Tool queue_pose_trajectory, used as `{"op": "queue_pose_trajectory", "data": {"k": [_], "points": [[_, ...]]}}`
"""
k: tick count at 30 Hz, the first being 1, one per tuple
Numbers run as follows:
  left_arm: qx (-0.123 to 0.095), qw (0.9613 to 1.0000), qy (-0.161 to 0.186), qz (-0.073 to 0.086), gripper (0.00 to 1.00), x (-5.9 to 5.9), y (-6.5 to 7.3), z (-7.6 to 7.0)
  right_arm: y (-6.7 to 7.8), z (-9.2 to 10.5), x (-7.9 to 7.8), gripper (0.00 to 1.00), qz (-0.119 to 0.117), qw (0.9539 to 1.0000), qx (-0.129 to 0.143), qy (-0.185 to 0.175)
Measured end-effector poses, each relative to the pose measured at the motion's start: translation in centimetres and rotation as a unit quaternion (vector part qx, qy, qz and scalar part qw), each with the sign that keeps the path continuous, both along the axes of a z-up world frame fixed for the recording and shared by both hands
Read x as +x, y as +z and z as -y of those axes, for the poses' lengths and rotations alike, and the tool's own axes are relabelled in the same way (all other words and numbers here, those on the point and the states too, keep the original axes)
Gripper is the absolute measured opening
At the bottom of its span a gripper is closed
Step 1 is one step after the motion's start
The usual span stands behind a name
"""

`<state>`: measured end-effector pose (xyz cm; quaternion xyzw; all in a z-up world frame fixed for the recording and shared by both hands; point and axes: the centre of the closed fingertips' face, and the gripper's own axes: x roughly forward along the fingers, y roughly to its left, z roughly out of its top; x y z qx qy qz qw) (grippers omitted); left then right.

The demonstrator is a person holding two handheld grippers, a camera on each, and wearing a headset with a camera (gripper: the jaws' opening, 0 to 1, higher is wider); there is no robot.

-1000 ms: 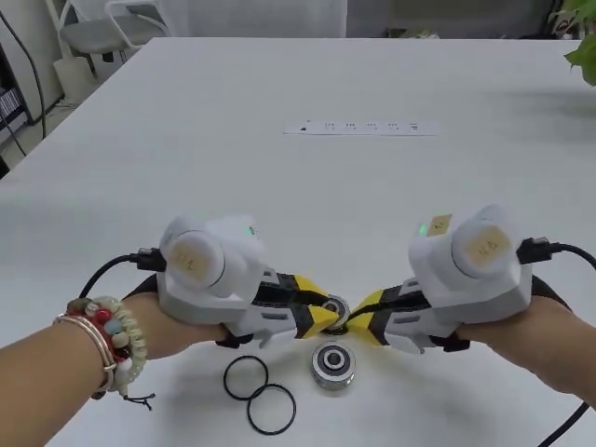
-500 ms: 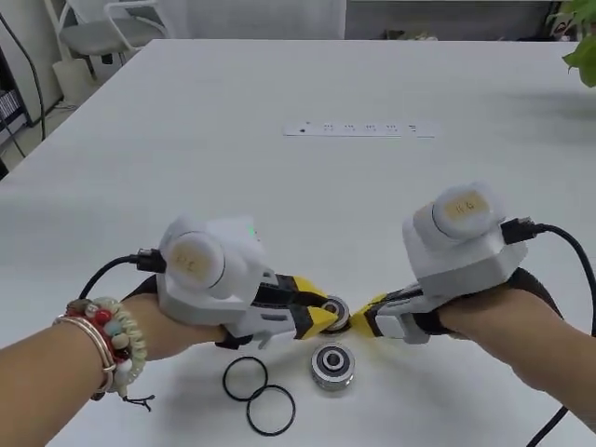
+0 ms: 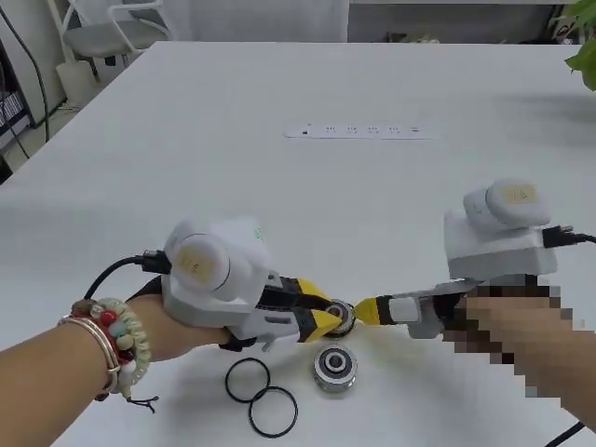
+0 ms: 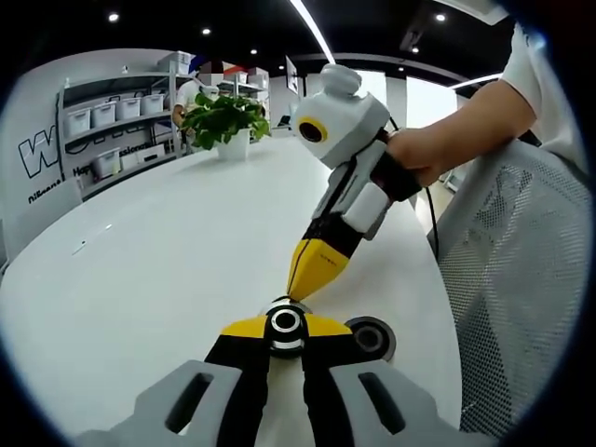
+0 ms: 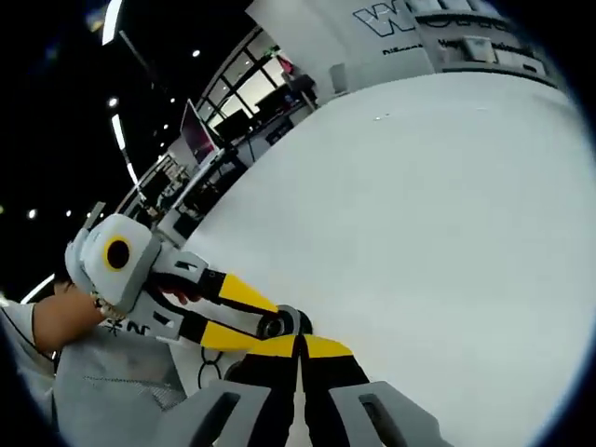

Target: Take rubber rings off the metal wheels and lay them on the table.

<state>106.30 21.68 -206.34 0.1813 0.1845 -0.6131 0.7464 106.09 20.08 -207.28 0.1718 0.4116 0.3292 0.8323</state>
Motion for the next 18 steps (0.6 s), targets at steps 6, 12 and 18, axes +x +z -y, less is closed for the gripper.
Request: {"op": "queue_pose_trajectory", "data": {"k": [6, 12, 18], "points": [[0.001, 1.0000, 0.000, 0.001, 0.08, 0.1, 0.0, 0.0, 0.5, -0.8, -0.4, 0.00, 0.005, 0.9999, -0.010, 0.009], [0.000, 1.0000, -0.001, 0.002, 0.08, 0.0, 0.0, 0.0, 0.8, -1.0, -0.5, 0.00, 0.004, 0.9999, -0.005, 0.011], [0.000, 1.0000, -0.001, 0.002, 0.08, 0.0, 0.0, 0.0, 0.7, -0.8, -0.3, 0.00, 0.008, 0.9998, -0.011, 0.017]]}}
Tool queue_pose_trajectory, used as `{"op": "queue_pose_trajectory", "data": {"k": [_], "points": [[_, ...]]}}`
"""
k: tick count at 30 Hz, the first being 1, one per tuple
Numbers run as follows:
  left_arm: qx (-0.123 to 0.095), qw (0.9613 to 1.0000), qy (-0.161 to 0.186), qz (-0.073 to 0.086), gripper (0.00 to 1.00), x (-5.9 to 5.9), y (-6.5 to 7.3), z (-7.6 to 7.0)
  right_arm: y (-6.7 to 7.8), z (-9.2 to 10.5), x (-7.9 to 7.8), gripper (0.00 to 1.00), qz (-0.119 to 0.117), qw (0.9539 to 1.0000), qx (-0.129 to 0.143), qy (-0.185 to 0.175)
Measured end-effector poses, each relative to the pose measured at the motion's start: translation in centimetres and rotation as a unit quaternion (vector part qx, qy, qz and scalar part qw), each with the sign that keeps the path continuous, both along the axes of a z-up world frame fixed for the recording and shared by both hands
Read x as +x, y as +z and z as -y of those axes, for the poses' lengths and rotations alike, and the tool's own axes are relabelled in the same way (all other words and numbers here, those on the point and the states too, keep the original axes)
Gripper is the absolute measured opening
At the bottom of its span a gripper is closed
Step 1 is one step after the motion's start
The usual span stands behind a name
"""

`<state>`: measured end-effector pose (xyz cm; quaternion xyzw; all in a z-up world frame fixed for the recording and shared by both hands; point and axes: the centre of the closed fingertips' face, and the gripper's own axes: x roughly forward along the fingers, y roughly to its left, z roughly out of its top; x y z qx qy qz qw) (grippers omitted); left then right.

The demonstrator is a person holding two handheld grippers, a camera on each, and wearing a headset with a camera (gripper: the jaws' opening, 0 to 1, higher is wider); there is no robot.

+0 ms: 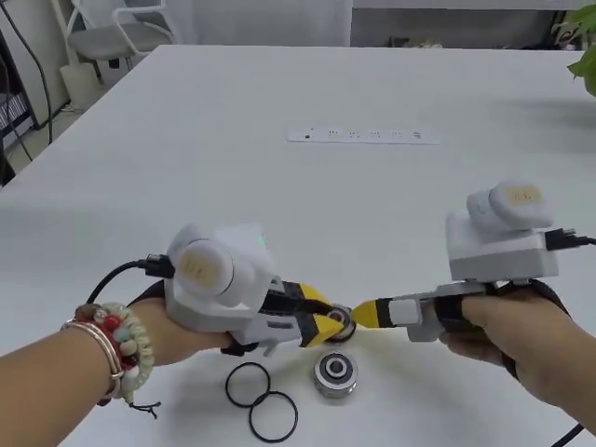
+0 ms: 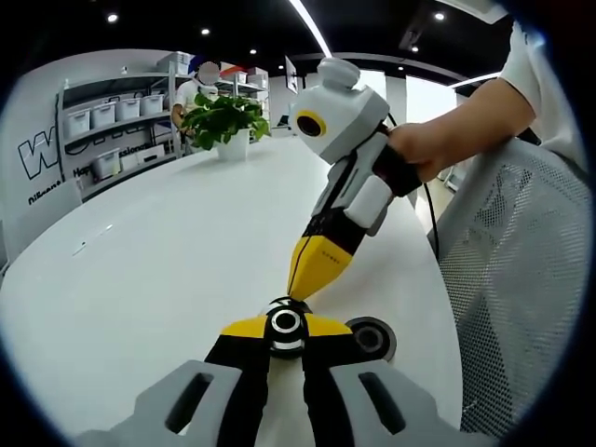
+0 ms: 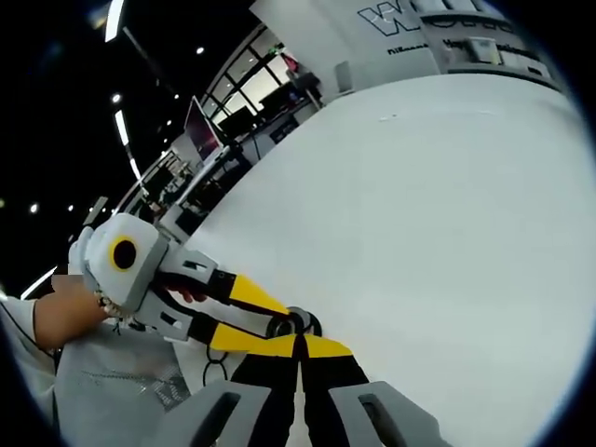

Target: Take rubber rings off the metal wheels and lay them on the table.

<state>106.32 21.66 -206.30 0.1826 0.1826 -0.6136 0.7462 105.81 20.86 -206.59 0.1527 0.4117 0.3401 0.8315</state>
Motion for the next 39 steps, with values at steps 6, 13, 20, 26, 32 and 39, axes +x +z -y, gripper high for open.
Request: {"op": "queue_pose_trajectory", "data": {"k": [6, 13, 20, 26, 32, 39], "points": [[0.000, 1.0000, -0.001, 0.001, 0.08, -0.01, 0.00, 0.05, 0.05, -0.06, -0.01, 0.00, 0.009, 0.9999, -0.010, 0.009], [0.000, 1.0000, -0.001, 0.001, 0.08, -0.03, 0.00, 0.08, 0.27, -0.30, -0.22, 0.00, 0.017, 0.9996, -0.015, 0.017], [0.000, 1.0000, -0.001, 0.002, 0.08, -0.04, 0.01, 0.10, 0.40, -0.46, -0.11, 0.00, 0.024, 0.9992, -0.021, 0.023], [0.000, 1.0000, -0.001, 0.002, 0.08, -0.06, 0.01, 0.12, 0.32, -0.39, 0.00, 0.00, 0.033, 0.9985, -0.029, 0.031], [0.001, 1.0000, -0.002, 0.003, 0.08, -0.10, -0.01, 0.09, 0.33, -0.38, 0.04, 0.00, 0.038, 0.9982, -0.031, 0.037], [0.001, 1.0000, -0.002, 0.004, 0.08, -0.14, -0.01, 0.06, 0.38, -0.40, 0.08, 0.00, 0.044, 0.9975, -0.035, 0.043]]}}
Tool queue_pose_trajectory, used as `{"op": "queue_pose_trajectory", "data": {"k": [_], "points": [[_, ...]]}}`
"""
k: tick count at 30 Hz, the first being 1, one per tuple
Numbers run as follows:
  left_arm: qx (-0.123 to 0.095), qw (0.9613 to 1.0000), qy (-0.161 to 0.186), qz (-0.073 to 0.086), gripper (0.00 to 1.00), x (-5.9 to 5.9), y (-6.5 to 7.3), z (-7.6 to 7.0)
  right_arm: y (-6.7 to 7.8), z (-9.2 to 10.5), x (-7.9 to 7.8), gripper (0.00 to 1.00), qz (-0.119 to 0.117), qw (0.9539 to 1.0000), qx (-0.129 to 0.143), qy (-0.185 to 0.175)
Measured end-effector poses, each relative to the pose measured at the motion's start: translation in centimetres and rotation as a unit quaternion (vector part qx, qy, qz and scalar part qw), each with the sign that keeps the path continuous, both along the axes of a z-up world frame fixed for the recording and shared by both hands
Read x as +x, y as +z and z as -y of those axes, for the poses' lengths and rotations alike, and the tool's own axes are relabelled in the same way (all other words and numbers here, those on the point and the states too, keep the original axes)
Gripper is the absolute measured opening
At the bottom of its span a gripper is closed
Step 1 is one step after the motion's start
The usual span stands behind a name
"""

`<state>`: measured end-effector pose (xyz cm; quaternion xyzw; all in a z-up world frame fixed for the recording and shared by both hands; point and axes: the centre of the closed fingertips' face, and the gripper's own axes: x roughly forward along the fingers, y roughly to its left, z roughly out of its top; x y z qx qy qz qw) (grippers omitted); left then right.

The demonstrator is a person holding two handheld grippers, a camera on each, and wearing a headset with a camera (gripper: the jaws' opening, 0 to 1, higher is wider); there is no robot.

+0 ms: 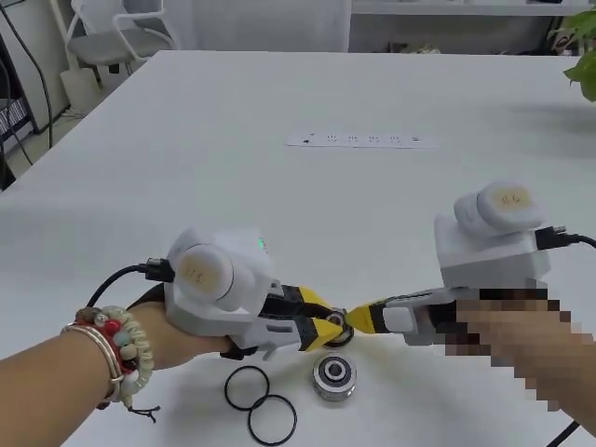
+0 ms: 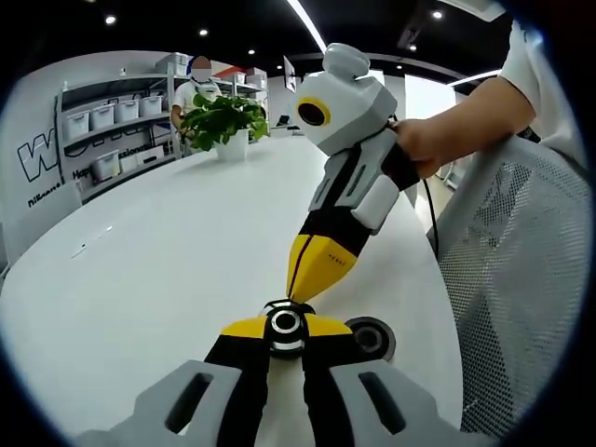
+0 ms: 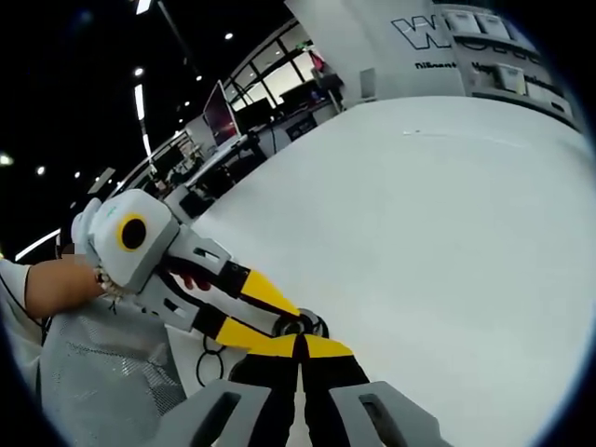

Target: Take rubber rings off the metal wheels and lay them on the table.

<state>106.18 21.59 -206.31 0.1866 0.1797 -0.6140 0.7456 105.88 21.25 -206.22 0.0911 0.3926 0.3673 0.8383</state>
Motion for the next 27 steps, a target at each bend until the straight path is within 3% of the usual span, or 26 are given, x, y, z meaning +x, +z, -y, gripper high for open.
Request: {"op": "queue_pose_trajectory", "data": {"k": [27], "points": [[-0.001, 1.0000, 0.000, -0.001, 0.08, -0.04, -0.02, 0.02, 0.23, -0.22, 0.06, 0.00, 0.008, 1.0000, 0.002, 0.005]]}}
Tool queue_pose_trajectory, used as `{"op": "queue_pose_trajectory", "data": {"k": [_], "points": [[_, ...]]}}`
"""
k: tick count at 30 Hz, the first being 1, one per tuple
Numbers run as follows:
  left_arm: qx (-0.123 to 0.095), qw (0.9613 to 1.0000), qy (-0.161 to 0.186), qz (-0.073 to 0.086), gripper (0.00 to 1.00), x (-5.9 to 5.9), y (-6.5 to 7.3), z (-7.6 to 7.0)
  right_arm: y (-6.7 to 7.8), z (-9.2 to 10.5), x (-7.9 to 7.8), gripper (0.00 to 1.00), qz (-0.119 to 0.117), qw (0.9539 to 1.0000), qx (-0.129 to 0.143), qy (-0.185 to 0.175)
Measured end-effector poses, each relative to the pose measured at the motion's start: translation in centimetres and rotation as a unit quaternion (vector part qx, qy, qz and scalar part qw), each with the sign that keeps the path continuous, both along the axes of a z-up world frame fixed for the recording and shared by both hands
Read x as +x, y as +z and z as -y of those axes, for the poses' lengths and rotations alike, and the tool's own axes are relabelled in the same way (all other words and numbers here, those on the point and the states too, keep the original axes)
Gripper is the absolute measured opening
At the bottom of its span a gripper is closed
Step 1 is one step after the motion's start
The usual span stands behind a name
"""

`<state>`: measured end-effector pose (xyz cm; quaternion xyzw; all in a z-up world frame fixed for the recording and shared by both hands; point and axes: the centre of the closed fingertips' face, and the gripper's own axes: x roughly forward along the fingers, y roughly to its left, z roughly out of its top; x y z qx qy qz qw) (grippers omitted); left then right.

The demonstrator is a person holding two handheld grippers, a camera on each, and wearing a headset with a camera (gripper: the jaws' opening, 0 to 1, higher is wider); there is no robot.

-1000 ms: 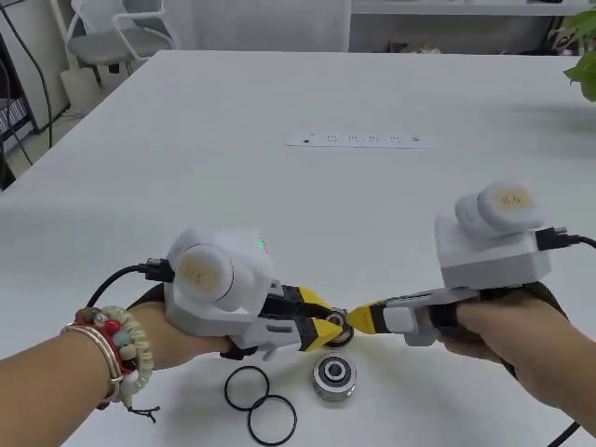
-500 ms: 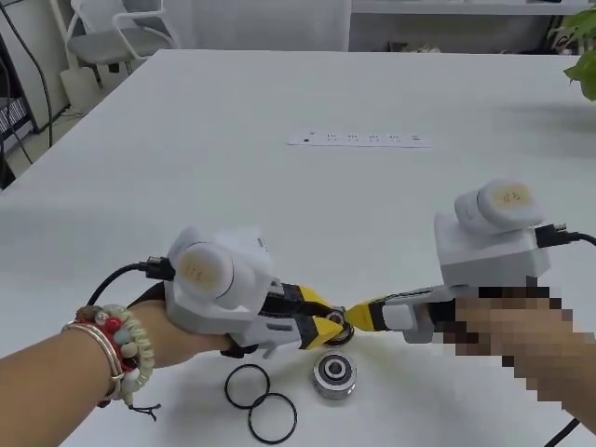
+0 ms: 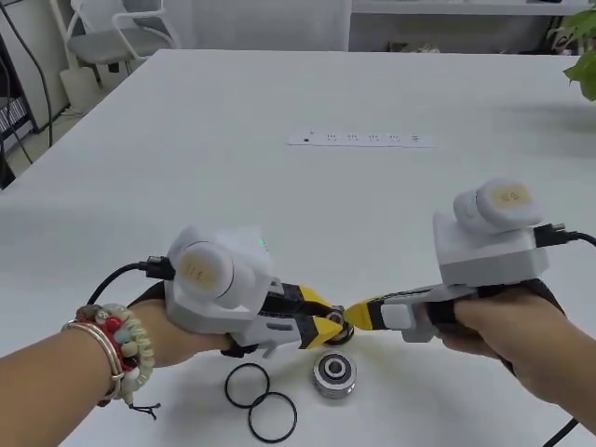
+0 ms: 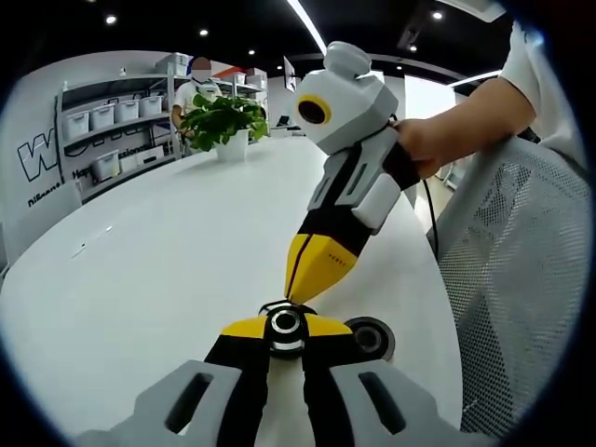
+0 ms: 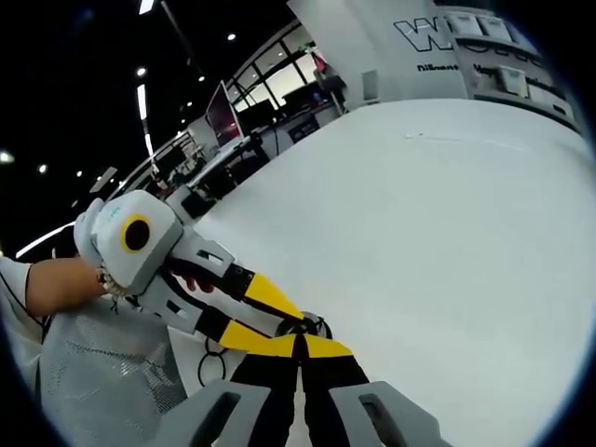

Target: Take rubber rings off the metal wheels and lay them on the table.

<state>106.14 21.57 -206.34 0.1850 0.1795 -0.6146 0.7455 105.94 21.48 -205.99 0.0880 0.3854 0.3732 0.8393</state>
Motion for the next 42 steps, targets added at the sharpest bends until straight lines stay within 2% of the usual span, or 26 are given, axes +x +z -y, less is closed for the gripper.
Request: {"op": "queue_pose_trajectory", "data": {"k": [6, 8, 10, 11, 13, 20, 23, 27, 29, 31, 34, 36, 42], "points": [[0.000, 1.0000, -0.001, 0.000, 0.08, 0.0, 0.0, 0.0, 0.4, -0.4, 0.1, 0.00, 0.006, 0.9999, 0.009, 0.002], [-0.001, 1.0000, 0.000, 0.000, 0.08, 0.0, 0.0, 0.0, 1.1, -0.9, 0.0, 0.00, 0.006, 0.9994, 0.034, 0.006], [-0.001, 1.0000, 0.000, -0.001, 0.08, 0.0, 0.0, 0.0, 0.8, -0.5, 0.3, 0.00, 0.008, 0.9999, 0.012, -0.002], [-0.002, 1.0000, 0.002, -0.001, 0.08, 0.0, 0.0, 0.0, 0.4, -0.1, 0.4, 0.00, 0.013, 0.9999, -0.011, -0.003], [-0.005, 1.0000, 0.004, -0.001, 0.08, 0.0, 0.0, 0.0, 0.3, -0.4, 0.2, 0.00, 0.009, 0.9999, -0.006, 0.000], [-0.013, 0.9999, 0.011, 0.000, 0.08, 0.0, 0.0, 0.1, 0.1, -0.2, 0.2, 0.00, 0.010, 0.9998, -0.017, -0.005], [-0.014, 0.9998, 0.011, -0.001, 0.08, 0.1, 0.0, 0.1, -0.3, 0.0, 0.3, 0.00, 0.008, 0.9995, -0.031, -0.008], [-0.003, 0.9999, 0.011, 0.001, 0.08, 0.0, 0.1, 0.2, -0.4, 0.2, 0.3, 0.00, 0.007, 0.9993, -0.034, -0.010], [0.012, 0.9998, -0.001, 0.017, 0.08, 0.0, 0.2, 0.1, -0.4, 0.2, 0.3, 0.00, 0.007, 0.9993, -0.034, -0.012], [0.019, 0.9996, -0.006, 0.022, 0.08, 0.0, 0.2, 0.1, -0.4, 0.3, 0.3, 0.00, 0.007, 0.9993, -0.034, -0.014], [0.024, 0.9996, -0.004, 0.014, 0.09, -0.1, 0.2, -0.1, -0.5, 0.3, 0.3, 0.00, 0.005, 0.9993, -0.035, -0.014], [0.030, 0.9993, -0.011, 0.018, 0.10, -0.2, 0.3, -0.3, -0.5, 0.4, 0.3, 0.00, 0.005, 0.9993, -0.035, -0.014], [0.024, 0.9995, -0.013, 0.012, 0.13, -0.1, 1.2, -0.6, -0.5, 0.5, 0.4, 0.00, 0.004, 0.9993, -0.032, -0.016]]}}
